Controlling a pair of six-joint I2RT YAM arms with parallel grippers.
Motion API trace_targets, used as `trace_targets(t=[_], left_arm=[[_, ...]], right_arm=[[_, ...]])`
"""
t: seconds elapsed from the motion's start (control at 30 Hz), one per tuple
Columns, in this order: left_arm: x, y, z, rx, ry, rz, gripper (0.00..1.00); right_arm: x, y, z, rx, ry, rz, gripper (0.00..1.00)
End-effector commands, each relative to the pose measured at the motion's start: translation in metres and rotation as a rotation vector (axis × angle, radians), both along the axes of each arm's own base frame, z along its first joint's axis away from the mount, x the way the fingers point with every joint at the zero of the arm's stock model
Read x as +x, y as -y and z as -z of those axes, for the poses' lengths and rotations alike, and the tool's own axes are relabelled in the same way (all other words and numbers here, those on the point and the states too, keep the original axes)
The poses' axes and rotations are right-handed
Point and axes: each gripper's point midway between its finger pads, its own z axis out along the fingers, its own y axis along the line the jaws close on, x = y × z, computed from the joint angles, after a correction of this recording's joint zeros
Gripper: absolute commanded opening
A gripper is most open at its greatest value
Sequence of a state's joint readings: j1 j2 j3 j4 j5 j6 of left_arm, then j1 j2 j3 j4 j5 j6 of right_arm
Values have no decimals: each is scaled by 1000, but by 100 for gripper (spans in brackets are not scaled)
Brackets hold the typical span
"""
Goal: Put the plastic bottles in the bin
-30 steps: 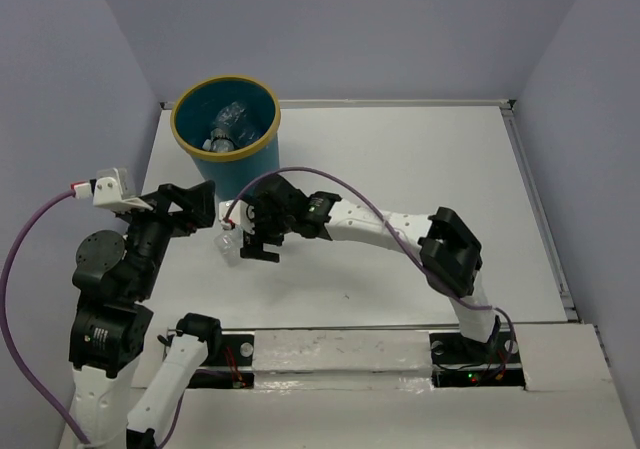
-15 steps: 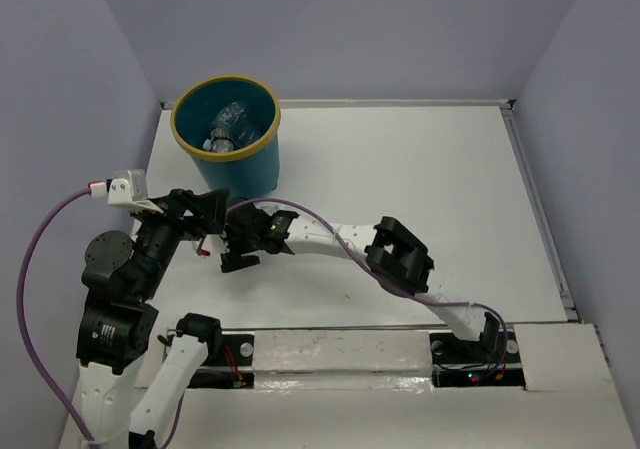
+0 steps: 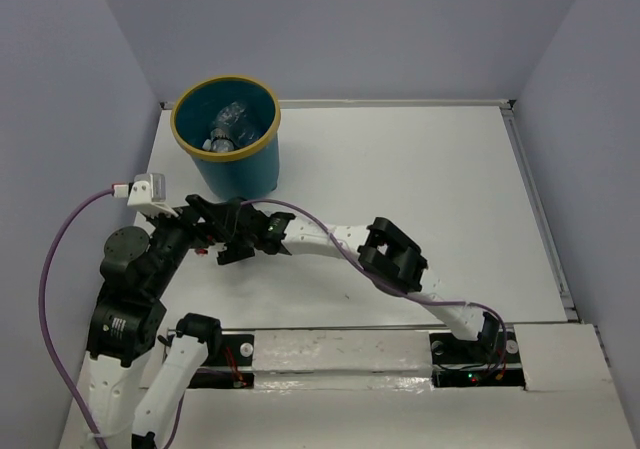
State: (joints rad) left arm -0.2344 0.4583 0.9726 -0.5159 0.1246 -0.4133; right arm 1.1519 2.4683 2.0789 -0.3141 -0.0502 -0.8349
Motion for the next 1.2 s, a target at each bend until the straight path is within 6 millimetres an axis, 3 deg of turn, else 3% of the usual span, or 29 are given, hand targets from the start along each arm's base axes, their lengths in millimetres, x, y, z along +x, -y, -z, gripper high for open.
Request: trace_targets(t=[0.0,0.07,0.17,0.2,0.23,0.27,0.3,0.33,0.37,0.4,0.47,0.5,0.57,0.67,0.73,0.77,0.83,0.9,0.97,1.0,1.03,1.07,1.1,1.13,1.17], left_arm=[[-4,3,-11,-9,39,23,99],[-5,1,-19,-7,59,13,99],[-5,-3,-26,10,76,-4,99],[-4,-6,-28,23,81,-18,99],[-4,-9,-30,31,86,-34,99],[-4,-13,-31,37,87,-50,99],[-4,-19,-37,41,102,-87,99],[-4,-22,-40,45,112,-99,99],[-4,-23,-45,44,129,-106,99],[-5,-30,-50,43,145,-143,99],[-5,-34,-53,41,154,-166,99],[-5,-38,-53,41,160,-185,99],[-3,-39,-47,44,151,-192,99],[5,-45,-15,62,85,-239,99],[3,-48,-3,59,70,-252,99],[3,-48,1,42,61,-261,99],[-1,-48,-2,23,85,-258,99],[-6,-57,-6,1,100,-307,99],[-7,-61,-8,-17,114,-330,99],[-6,-60,-4,-27,110,-332,99],[-6,-57,-6,-54,129,-318,99],[-5,-56,-4,-65,132,-319,99],[-3,-54,0,-73,129,-307,99],[1,-46,11,-73,109,-274,99],[2,-43,13,-86,115,-259,99]], right_arm=[[11,-11,-30,142,57,59,62],[11,-6,-57,227,93,114,47],[-7,-2,-96,360,91,127,38],[-12,8,-121,430,81,142,38],[-21,10,-133,462,73,138,37],[-26,18,-171,550,79,139,36],[-32,28,-164,556,38,155,35],[-35,33,-172,579,26,158,34],[-39,42,-197,635,30,162,34],[-43,50,-194,638,4,175,33],[-48,61,-208,675,-14,185,33],[-52,71,-234,739,-18,189,33],[-54,83,-249,777,-16,204,33],[-55,99,-302,881,23,215,32],[-50,106,-330,936,48,229,32],[-44,111,-355,990,69,232,32],[-39,118,-381,1061,84,238,31],[-34,127,-420,1187,126,243,31],[-18,136,-442,1265,149,257,30],[-9,130,-444,1310,117,260,30],[8,132,-458,1364,125,254,29],[11,141,-477,1421,114,234,29],[19,143,-483,1456,94,217,29],[31,134,-475,1484,14,214,28],[36,139,-491,1520,7,150,28]])
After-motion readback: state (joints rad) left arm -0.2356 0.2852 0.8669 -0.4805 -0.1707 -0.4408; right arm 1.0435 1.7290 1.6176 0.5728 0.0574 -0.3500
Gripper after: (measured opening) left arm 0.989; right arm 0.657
